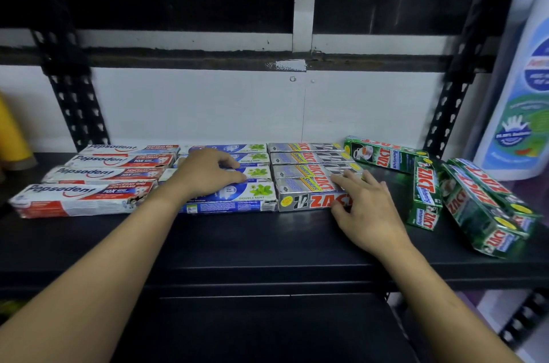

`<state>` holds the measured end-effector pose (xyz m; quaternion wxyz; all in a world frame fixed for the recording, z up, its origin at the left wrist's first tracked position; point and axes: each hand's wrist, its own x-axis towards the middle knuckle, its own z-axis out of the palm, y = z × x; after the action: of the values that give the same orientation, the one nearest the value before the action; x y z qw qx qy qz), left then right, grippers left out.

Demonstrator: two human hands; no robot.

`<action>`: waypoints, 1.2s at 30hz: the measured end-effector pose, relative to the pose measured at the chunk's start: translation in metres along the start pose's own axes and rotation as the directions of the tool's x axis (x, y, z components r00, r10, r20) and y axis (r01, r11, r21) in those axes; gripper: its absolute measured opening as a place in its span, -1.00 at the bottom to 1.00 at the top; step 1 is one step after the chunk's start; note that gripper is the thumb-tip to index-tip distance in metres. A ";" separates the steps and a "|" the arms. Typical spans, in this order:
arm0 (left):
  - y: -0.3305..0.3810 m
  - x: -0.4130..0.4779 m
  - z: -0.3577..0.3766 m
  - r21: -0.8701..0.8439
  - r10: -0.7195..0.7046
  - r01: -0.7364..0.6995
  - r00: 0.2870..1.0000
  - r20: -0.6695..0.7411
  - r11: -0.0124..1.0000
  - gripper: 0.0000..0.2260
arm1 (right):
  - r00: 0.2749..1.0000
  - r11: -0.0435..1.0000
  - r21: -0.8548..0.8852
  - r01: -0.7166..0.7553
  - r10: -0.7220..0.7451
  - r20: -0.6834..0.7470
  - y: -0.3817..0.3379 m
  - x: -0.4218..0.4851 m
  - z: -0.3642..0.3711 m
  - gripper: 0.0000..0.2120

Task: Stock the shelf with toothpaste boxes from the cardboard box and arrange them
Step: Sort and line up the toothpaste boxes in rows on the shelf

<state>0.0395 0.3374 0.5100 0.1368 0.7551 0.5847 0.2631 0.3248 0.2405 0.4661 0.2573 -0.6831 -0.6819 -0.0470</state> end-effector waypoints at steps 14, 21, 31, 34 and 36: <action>-0.004 0.042 0.017 0.106 0.053 -0.050 0.998 -0.032 0.993 -0.78 | 0.998 0.997 0.053 -0.055 0.055 0.004 0.002 0.001 0.002 -0.42; -0.015 0.055 0.018 0.155 0.080 -0.078 0.997 -0.004 0.985 -0.71 | 0.999 0.997 0.058 -0.050 0.051 -0.006 0.001 0.003 0.002 -0.42; -0.020 0.064 0.019 0.159 0.062 -0.063 0.998 0.009 0.985 -0.76 | 0.998 0.996 0.056 -0.067 0.066 0.013 0.001 0.003 0.003 -0.42; -0.019 0.063 0.018 0.183 0.062 -0.064 0.998 0.018 0.981 -0.74 | 0.998 0.997 0.047 -0.064 0.063 0.015 0.001 0.003 0.002 -0.42; -0.017 0.062 0.018 0.193 0.071 -0.071 0.997 0.005 0.979 -0.72 | 0.998 0.997 0.037 -0.065 0.064 0.020 0.000 0.002 0.001 -0.43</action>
<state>0.0467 0.4030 0.5013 0.0529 0.7850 0.5803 0.2104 0.3248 0.2428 0.4659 0.2648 -0.7002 -0.6627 -0.0193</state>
